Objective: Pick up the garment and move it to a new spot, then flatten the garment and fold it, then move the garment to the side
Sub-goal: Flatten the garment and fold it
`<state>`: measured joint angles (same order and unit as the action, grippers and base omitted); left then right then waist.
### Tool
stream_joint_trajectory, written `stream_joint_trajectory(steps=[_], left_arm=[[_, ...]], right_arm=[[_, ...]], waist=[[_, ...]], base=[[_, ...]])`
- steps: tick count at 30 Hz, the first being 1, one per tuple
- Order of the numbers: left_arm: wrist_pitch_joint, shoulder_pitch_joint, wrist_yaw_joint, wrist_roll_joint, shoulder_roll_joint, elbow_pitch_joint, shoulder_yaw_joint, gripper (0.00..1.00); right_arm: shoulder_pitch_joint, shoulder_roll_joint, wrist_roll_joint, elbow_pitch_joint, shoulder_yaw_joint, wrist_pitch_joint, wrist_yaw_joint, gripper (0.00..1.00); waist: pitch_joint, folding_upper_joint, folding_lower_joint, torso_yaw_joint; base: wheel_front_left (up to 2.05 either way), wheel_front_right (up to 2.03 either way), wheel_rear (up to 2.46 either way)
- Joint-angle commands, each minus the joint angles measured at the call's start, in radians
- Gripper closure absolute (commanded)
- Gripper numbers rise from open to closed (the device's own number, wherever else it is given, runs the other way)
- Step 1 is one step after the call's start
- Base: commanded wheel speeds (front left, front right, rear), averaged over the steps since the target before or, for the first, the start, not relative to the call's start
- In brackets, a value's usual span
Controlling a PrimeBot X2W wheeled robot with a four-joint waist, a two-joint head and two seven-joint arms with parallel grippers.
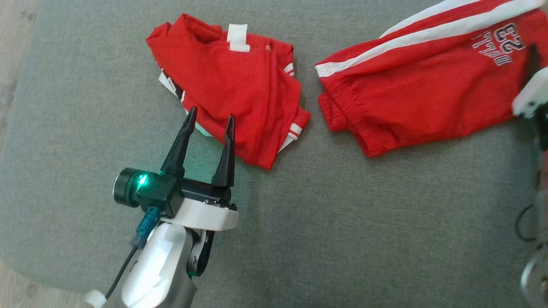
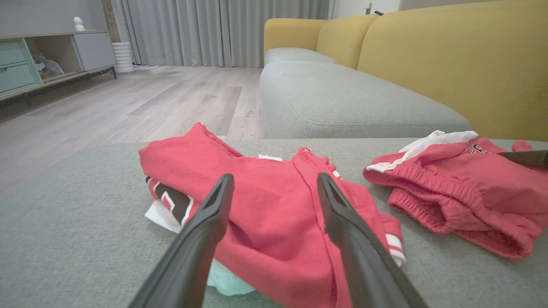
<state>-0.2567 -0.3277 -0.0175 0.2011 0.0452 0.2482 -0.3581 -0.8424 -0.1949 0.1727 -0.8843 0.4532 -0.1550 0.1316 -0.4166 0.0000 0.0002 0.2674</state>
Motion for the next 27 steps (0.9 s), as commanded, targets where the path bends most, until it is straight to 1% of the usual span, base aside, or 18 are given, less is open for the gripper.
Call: stream_joint_trajectory(steps=[1,3,4,5,11,17,22,27], left_arm=[[-0.005,-0.025,-0.004,0.006,0.005,-0.031,0.022,0.00],[-0.005,-0.028,-0.008,0.009,0.005,-0.031,0.019,0.00],[-0.005,-0.029,-0.011,0.011,0.005,-0.030,0.019,0.00],[-0.005,-0.029,-0.014,0.011,0.005,-0.029,0.020,0.00],[-0.005,-0.024,-0.020,0.007,0.005,-0.022,0.031,0.00],[-0.005,-0.004,-0.018,-0.005,0.005,-0.018,0.047,0.00],[-0.005,0.024,-0.018,-0.012,0.005,-0.014,0.059,0.00],[-0.005,0.052,-0.016,-0.020,0.005,-0.015,0.070,0.00]], right_arm=[[-0.031,-0.013,0.020,-0.013,-0.022,-0.014,-0.001,0.00],[-0.045,-0.016,0.023,-0.058,-0.034,-0.015,-0.001,0.00],[-0.054,-0.016,0.018,-0.080,-0.042,-0.014,-0.001,0.63],[-0.063,-0.014,0.009,-0.097,-0.051,-0.006,-0.001,1.00],[-0.085,-0.006,-0.074,-0.162,-0.112,0.080,-0.001,1.00],[-0.042,-0.017,-0.201,-0.157,-0.172,0.176,-0.001,1.00],[0.046,-0.060,-0.299,-0.102,-0.191,0.232,-0.001,1.00],[0.153,-0.125,-0.351,-0.059,-0.134,0.247,-0.001,1.00]], waist=[[-0.013,0.0000,-0.0002,0.011],[-0.014,0.0000,-0.0002,0.010],[-0.014,0.0000,-0.0002,0.008],[-0.013,0.0000,-0.0002,0.003],[0.019,0.0000,-0.0002,-0.047],[0.079,0.0000,-0.0002,-0.117],[0.132,0.0000,-0.0002,-0.165],[0.162,0.0000,-0.0002,-0.192]], base=[[0.00,0.00,0.00],[0.00,0.00,0.00],[0.00,0.00,0.00],[0.00,0.00,0.00],[0.00,0.00,0.00],[0.00,0.00,0.00],[0.00,0.00,0.00],[0.00,0.00,0.00]])
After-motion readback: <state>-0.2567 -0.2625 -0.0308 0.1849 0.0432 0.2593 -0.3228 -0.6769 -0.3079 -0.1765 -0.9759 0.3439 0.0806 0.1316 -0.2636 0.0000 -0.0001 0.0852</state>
